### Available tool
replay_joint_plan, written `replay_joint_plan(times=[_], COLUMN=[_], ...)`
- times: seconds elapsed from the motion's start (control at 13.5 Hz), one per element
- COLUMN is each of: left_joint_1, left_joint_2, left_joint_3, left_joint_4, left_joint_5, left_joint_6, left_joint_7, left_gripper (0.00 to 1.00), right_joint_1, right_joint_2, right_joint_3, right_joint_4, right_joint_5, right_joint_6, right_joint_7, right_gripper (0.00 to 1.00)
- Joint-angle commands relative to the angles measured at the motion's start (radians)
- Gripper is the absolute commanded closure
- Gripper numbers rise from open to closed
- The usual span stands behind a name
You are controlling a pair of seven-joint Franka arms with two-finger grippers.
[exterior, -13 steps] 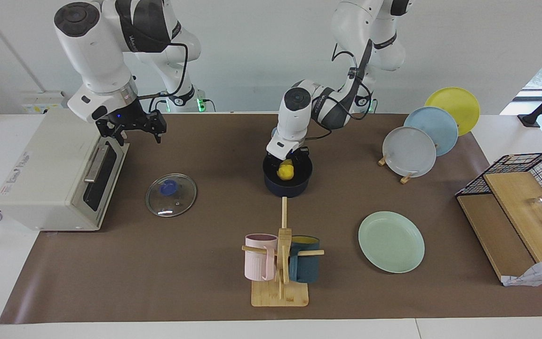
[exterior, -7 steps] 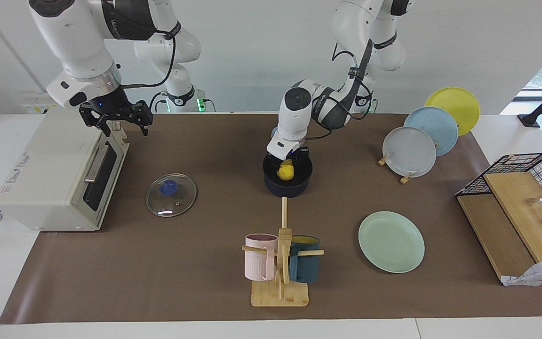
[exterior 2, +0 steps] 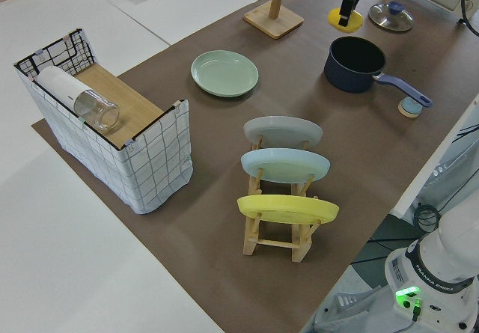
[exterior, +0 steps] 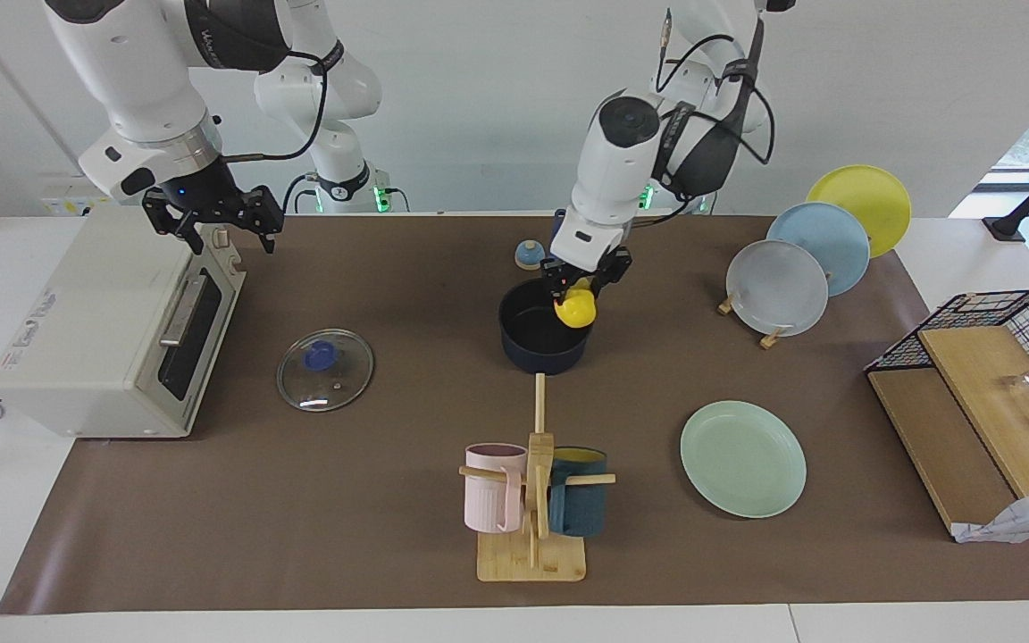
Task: Transfer potato from pot to plate
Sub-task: 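Lift the potato and carry it toward the green plate with the left gripper, then lower the potato onto the green plate and open the left gripper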
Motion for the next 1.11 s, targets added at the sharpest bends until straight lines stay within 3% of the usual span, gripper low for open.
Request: replay_joint_plan(times=[0.0, 0.15, 0.3, 0.59, 0.89, 1.04], left_joint_1=[0.130, 0.216, 0.288, 0.386, 0.390, 0.390], left_joint_2=[0.053, 0.094, 0.126, 0.286, 0.405, 0.421], left_joint_3=[-0.011, -0.011, -0.013, -0.006, -0.005, -0.006], left_joint_4=[0.105, 0.182, 0.193, 0.242, 0.239, 0.228], left_joint_5=[-0.017, -0.046, -0.046, -0.037, 0.028, 0.056], left_joint_6=[-0.038, -0.045, -0.040, 0.081, 0.230, 0.251], left_joint_7=[0.100, 0.217, 0.339, 0.557, 0.602, 0.602], left_gripper=[1.00, 1.00, 1.00, 1.00, 1.00, 1.00], right_joint_1=[-0.034, -0.054, -0.088, -0.078, -0.049, -0.032], right_joint_2=[-0.020, -0.022, -0.020, -0.014, -0.011, -0.011], right_joint_3=[0.021, 0.042, 0.085, 0.073, 0.013, -0.009], right_joint_4=[-0.003, -0.006, -0.001, 0.009, 0.009, 0.013], right_joint_5=[0.008, 0.007, -0.006, 0.010, 0.036, 0.036], right_joint_6=[-0.019, -0.011, -0.014, -0.019, -0.021, -0.024], right_joint_7=[0.006, 0.006, 0.006, 0.008, 0.006, 0.006], right_gripper=[0.00, 0.00, 0.00, 0.00, 0.00, 0.00])
